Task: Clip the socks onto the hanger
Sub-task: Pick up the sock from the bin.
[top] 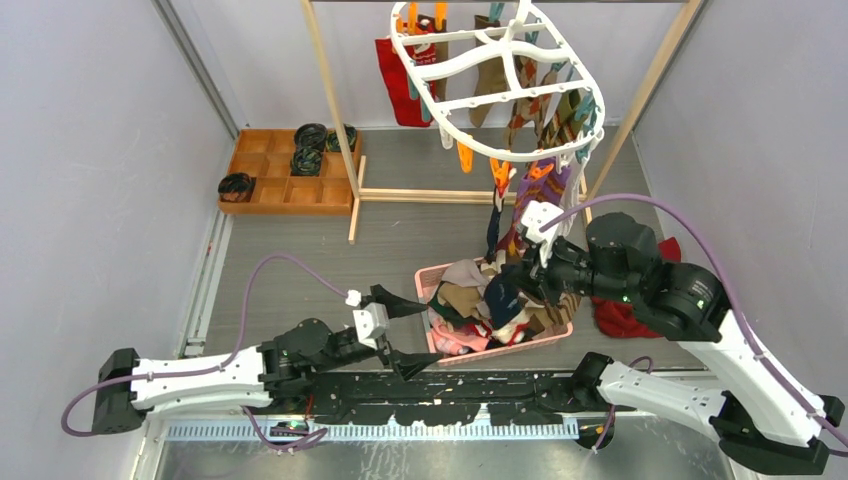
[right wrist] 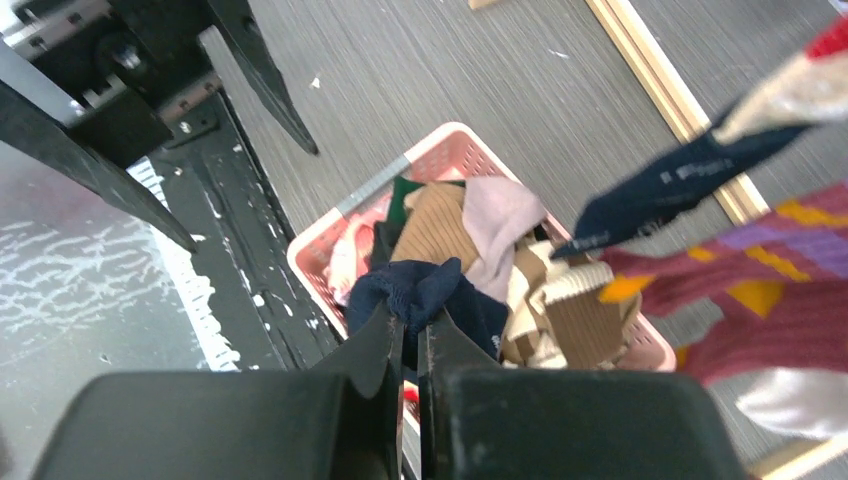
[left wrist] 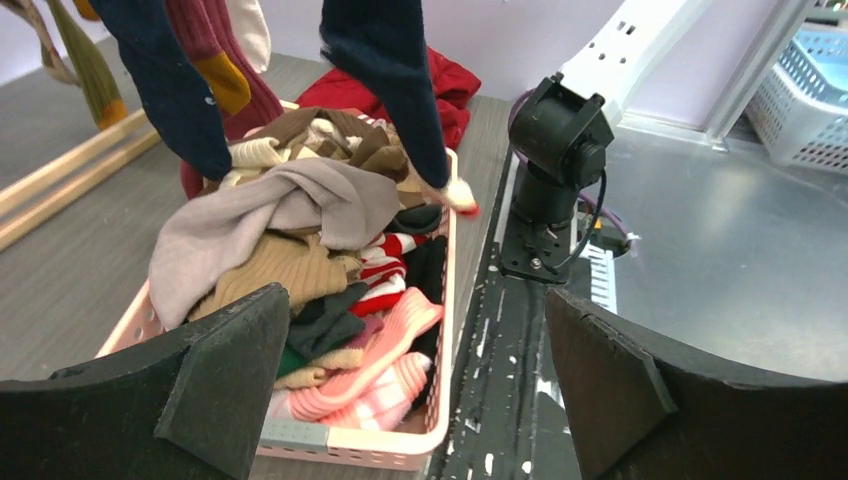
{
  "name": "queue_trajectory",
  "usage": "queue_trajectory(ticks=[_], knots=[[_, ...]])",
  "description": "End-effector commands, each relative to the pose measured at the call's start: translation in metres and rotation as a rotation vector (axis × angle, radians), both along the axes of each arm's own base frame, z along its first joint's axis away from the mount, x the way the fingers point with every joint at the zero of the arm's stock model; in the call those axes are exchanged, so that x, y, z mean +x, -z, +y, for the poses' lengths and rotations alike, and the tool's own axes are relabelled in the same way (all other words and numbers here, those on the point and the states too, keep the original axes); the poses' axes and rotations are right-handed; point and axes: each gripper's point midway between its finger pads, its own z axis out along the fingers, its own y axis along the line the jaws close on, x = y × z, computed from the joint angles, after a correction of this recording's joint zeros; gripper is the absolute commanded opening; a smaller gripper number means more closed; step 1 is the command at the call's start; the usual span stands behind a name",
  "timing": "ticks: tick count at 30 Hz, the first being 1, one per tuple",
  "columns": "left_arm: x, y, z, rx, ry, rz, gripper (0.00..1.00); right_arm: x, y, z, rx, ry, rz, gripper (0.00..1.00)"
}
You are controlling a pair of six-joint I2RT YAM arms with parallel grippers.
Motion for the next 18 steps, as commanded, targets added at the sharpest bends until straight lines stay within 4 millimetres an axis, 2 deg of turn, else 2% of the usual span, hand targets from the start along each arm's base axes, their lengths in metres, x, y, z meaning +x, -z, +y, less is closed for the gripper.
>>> queue_trajectory(ticks=[1,4,8,13,18], knots=[[0.002,-0.049,-0.01,-0.113,0.011,-0.165,1.0,0.0,-0.02,0.031,0.132,-0.08,-0.02,0.01],[0.007,-0.05,-0.021,-0.106,0.001,-0.163,1.0,0.003,-0.023,0.04,0.163,-0.091,-0.029,0.01],[0.017,-0.042,-0.04,-0.108,-0.033,-0.133,0.97,0.007,-0.024,0.049,0.185,-0.095,-0.039,0.01],[0.039,-0.03,-0.053,-0.079,-0.129,-0.115,0.93,0.01,-0.02,0.056,0.179,-0.099,-0.043,0.01],[0.05,-0.022,-0.054,-0.01,-0.179,-0.175,0.76,0.01,-0.02,0.054,0.171,-0.094,-0.061,0.01]])
